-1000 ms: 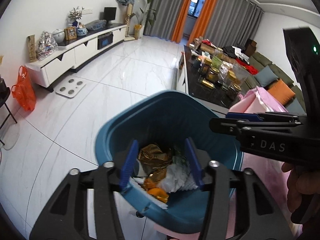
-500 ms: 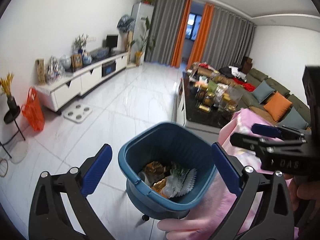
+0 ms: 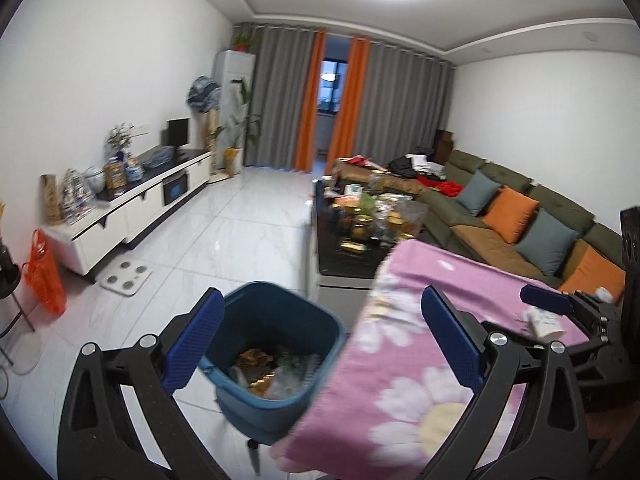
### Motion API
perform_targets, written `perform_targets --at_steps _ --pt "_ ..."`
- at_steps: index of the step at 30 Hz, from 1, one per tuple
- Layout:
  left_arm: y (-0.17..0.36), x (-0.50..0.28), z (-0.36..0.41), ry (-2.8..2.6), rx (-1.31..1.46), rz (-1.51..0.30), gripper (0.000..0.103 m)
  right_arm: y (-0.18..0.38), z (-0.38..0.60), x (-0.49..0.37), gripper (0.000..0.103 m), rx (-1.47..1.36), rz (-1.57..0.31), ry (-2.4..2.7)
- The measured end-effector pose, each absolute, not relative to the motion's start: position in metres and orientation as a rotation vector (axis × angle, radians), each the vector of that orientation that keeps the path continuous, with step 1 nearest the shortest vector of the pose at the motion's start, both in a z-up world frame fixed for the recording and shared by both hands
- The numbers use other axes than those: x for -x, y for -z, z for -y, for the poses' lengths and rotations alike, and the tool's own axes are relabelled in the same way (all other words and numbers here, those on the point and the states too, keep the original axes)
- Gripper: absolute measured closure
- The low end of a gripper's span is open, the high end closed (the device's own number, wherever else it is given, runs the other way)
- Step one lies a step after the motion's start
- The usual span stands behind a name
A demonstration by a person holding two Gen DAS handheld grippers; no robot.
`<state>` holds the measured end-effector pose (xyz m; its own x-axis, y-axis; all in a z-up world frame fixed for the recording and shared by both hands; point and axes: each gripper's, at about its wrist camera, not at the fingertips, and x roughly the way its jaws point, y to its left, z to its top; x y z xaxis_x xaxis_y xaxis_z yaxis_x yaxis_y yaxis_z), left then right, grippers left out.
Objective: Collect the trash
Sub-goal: 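Move both tools back over the table toward the remaining trash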
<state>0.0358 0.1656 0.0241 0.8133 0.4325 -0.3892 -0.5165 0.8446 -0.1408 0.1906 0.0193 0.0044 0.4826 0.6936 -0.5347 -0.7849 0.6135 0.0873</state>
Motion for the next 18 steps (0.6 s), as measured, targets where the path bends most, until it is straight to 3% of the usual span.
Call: perform_targets --at_steps 18 --pt "-0.030 -0.060 -0.033 -0.188 0.161 -0.346 0.006 0.014 0.165 -0.143 0.007 0.001 -0.439 -0.550"
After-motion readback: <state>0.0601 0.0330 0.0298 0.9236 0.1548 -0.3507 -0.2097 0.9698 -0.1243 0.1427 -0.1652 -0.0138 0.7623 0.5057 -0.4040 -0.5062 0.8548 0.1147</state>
